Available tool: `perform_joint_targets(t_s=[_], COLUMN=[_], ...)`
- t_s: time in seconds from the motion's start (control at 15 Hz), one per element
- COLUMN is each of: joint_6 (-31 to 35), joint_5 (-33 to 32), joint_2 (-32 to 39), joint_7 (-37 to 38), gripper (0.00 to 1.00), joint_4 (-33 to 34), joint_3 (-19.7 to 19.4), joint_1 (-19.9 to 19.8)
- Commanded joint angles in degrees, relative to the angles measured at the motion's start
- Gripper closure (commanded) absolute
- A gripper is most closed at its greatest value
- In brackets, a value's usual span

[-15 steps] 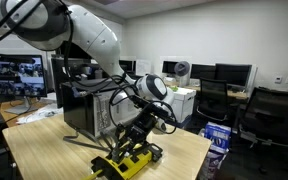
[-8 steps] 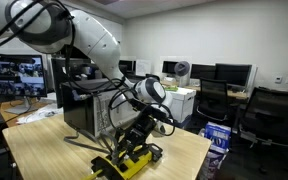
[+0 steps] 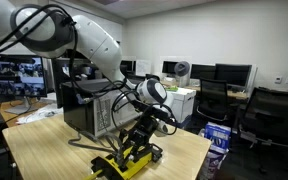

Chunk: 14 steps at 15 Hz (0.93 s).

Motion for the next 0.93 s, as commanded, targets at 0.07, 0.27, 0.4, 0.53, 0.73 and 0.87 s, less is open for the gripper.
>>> perform_joint_targets(t_s=[0.07,0.27,0.4,0.53,0.73,0.87], joint_6=[-1.6,-1.6,-1.6,-1.4,-1.6,-1.6], joint_5=[-0.8,-0.8,-0.6,-0.6,-0.6,-0.7], joint_2=[1.5,1.9,2.2,2.3,2.4,2.5], joint_7=[0.8,0.8,0.8,0.9,0.8,0.8], gripper=[0.93,0.93,0.93,0.93,0.93,0.93], joint_4=[2.0,2.3,2.8,3.1,3.7,3.7], joint_3=[0.4,0.4,0.5,0.6,0.8,0.9], joint_1=[0.0,0.1,0.1,0.2,0.2,0.3])
